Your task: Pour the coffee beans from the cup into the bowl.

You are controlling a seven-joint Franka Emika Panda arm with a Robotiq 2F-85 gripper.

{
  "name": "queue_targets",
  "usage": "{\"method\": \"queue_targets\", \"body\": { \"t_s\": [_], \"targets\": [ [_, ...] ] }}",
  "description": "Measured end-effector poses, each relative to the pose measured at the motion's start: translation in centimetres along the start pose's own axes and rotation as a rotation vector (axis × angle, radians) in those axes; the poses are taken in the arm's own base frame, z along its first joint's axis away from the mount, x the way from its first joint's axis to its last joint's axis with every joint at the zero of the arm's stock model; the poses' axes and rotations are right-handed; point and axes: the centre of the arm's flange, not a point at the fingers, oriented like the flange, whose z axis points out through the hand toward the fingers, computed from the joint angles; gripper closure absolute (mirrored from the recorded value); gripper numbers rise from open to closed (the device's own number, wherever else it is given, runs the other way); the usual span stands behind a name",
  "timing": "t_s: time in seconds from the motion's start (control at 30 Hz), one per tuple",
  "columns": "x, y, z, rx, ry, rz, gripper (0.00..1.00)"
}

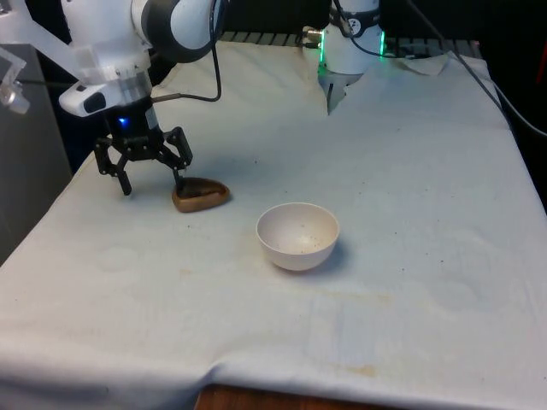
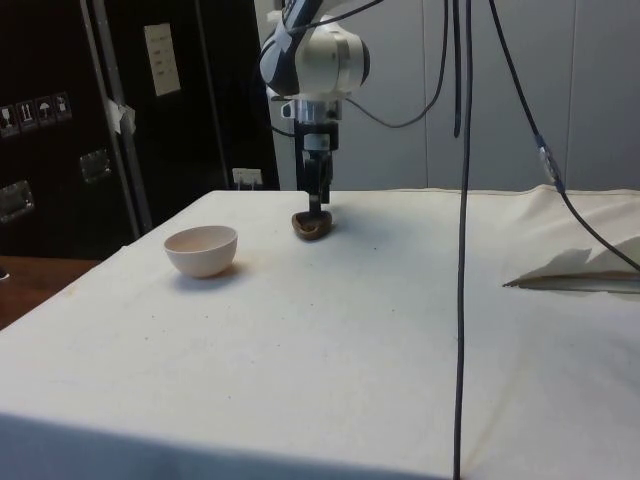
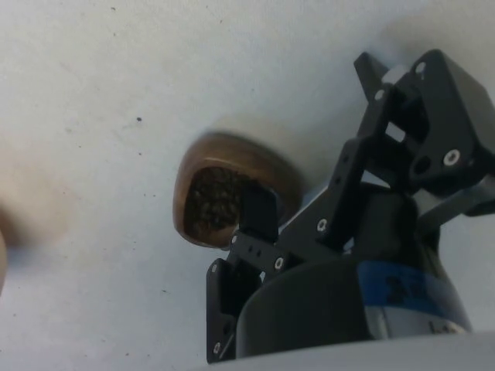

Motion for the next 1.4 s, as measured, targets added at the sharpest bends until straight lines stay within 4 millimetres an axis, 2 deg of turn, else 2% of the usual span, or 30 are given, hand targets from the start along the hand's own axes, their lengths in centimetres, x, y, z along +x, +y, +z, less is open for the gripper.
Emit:
{"method": "queue_targets", "body": {
  "t_s": [0.5, 0.6, 0.7, 0.73, 0.87, 0.9, 0.97, 1.1, 1.13, 1.4],
  "targets": [
    [0.16, -0.10, 0.03, -0.001, 0.000, -0.003, 0.00],
    [0.14, -0.10, 0.09, -0.001, -0.001, -0.003, 0.06],
    [0.14, -0.10, 0.09, -0.001, -0.001, -0.003, 0.22],
    [0.18, -0.15, 0.10, -0.001, -0.001, -0.004, 0.34],
    [0.18, -0.15, 0.10, -0.001, -0.001, -0.004, 0.56],
    [0.19, -0.19, 0.19, 0.000, -0.002, -0.005, 0.56],
    [0.19, -0.19, 0.19, 0.000, -0.002, -0.005, 0.75],
    [0.25, -0.23, 0.06, 0.002, 0.000, -0.005, 0.96],
    [0.25, -0.23, 0.06, 0.002, 0.000, -0.005, 1.00],
    [0.22, -0.18, 0.03, 0.002, 0.000, -0.004, 1.00]
  ]
}}
